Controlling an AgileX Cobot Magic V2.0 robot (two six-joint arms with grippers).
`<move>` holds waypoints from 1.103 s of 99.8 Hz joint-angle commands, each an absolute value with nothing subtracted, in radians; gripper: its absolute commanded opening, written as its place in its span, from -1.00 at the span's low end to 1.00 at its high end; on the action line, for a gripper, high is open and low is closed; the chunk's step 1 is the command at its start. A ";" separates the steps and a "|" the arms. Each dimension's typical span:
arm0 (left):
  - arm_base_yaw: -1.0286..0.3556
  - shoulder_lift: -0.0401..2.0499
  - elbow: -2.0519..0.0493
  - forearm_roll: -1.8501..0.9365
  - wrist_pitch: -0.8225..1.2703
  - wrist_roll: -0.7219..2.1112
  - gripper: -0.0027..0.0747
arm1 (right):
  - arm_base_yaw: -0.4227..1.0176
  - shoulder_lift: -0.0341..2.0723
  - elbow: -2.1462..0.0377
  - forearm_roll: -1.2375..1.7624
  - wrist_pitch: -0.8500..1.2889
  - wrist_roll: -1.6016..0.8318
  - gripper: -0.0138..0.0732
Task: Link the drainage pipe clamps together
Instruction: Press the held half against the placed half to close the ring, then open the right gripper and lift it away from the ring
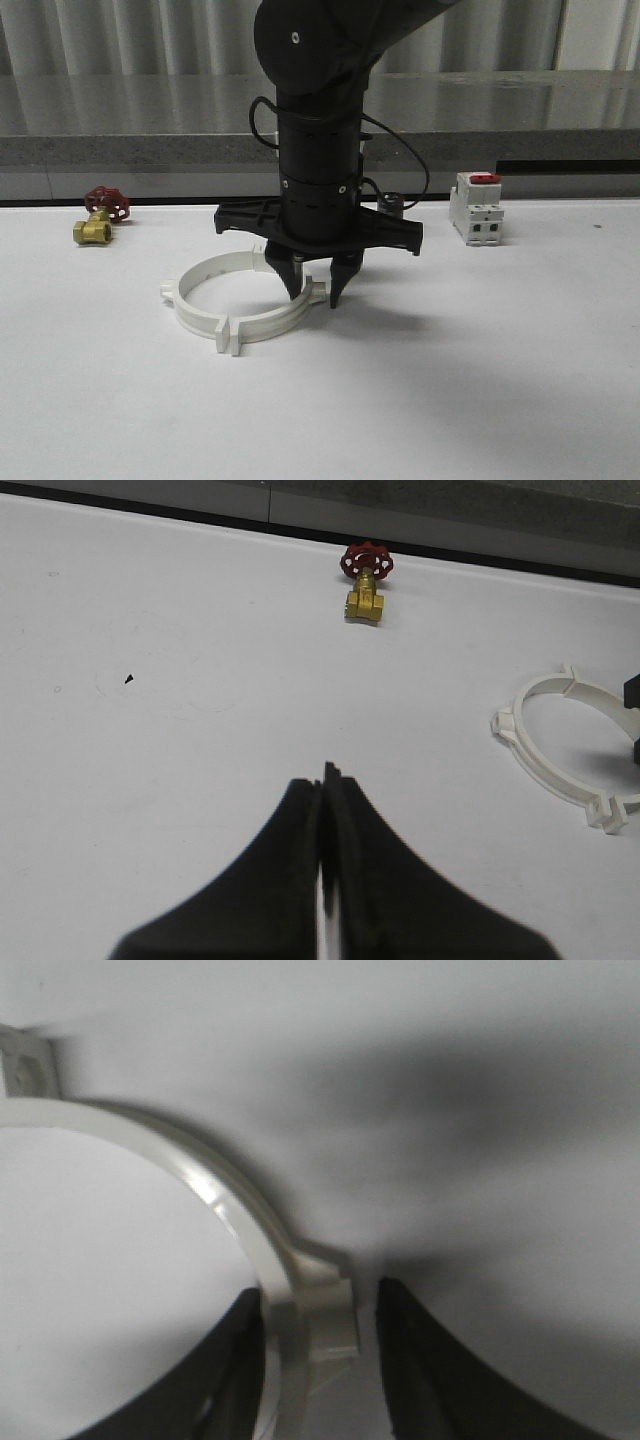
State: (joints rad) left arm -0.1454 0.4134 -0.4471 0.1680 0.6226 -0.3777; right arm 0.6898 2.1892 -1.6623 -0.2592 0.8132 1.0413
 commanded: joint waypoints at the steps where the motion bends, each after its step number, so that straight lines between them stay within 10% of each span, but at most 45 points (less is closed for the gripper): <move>1: -0.148 0.420 -0.475 0.166 0.556 -0.377 -0.98 | 0.690 2.133 -1.687 -0.287 0.794 1.039 0.21; 110: -0.148 0.420 -0.475 0.166 0.556 -0.377 -0.98 | 0.506 1.540 -1.389 -0.402 0.771 0.639 0.29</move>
State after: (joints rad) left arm -0.1454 0.4134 -0.4471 0.1663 0.6226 -0.3777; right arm 0.5557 1.6791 -1.4521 -0.3638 0.8142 0.6857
